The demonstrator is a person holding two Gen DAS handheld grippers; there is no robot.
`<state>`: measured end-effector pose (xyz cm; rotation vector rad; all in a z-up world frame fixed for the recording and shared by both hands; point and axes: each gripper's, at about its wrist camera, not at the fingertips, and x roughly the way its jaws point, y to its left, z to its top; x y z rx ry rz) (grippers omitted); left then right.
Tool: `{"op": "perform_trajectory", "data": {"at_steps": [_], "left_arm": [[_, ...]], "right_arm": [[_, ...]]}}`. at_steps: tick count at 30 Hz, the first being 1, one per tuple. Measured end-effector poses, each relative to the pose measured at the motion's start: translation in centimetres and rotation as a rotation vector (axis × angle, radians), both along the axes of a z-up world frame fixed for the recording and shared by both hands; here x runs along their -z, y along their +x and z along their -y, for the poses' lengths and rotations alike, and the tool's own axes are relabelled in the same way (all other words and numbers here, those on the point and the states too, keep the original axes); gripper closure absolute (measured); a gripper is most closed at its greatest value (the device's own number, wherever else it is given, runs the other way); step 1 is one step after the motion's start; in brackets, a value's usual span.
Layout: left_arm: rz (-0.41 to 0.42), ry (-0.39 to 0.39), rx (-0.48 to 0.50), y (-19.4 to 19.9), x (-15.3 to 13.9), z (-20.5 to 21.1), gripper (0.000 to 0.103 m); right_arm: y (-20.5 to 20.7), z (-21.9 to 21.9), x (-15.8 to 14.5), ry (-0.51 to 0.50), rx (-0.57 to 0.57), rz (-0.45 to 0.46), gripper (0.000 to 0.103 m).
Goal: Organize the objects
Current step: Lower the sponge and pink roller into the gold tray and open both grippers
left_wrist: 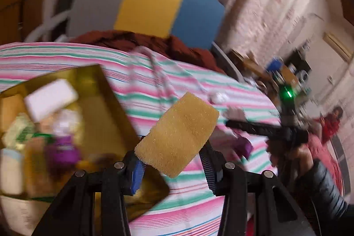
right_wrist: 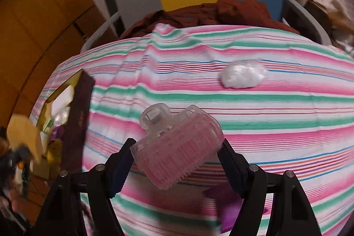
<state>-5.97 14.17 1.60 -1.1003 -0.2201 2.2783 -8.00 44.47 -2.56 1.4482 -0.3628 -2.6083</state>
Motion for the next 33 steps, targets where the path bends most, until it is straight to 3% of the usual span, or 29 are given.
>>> {"op": "perform_trajectory", "data": {"at_steps": [5, 12, 15, 17, 19, 27, 33], "left_arm": [[-0.033, -0.013, -0.135, -1.0, -0.7, 5.1, 0.057], [-0.024, -0.036, -0.274, -2.3, -0.1, 10.3, 0.055], [-0.003, -0.034, -0.308, -2.6, 0.3, 11.7, 0.047], [0.010, -0.032, -0.325, -2.5, 0.5, 12.1, 0.035], [0.015, -0.024, -0.329, -2.2, 0.7, 12.4, 0.025], [0.000, -0.070, -0.389, -0.4, 1.2, 14.2, 0.024], [-0.062, -0.126, -0.405, 0.4, -0.1, 13.4, 0.024]], "right_arm": [[0.4, 4.5, -2.0, -0.031, -0.085, -0.045, 0.028], [0.7, 14.0, -5.3, -0.086, -0.240, -0.121, 0.028], [-0.2, 17.3, -6.4, -0.123, -0.258, -0.146, 0.026], [-1.1, 19.2, -6.8, -0.161, -0.260, -0.153, 0.015], [-1.6, 20.2, -6.8, -0.176, -0.253, -0.152, 0.009], [-0.3, 21.4, -5.6, -0.114, -0.246, -0.115, 0.003], [1.2, 21.8, -4.8, -0.022, -0.222, -0.112, 0.000]]}}
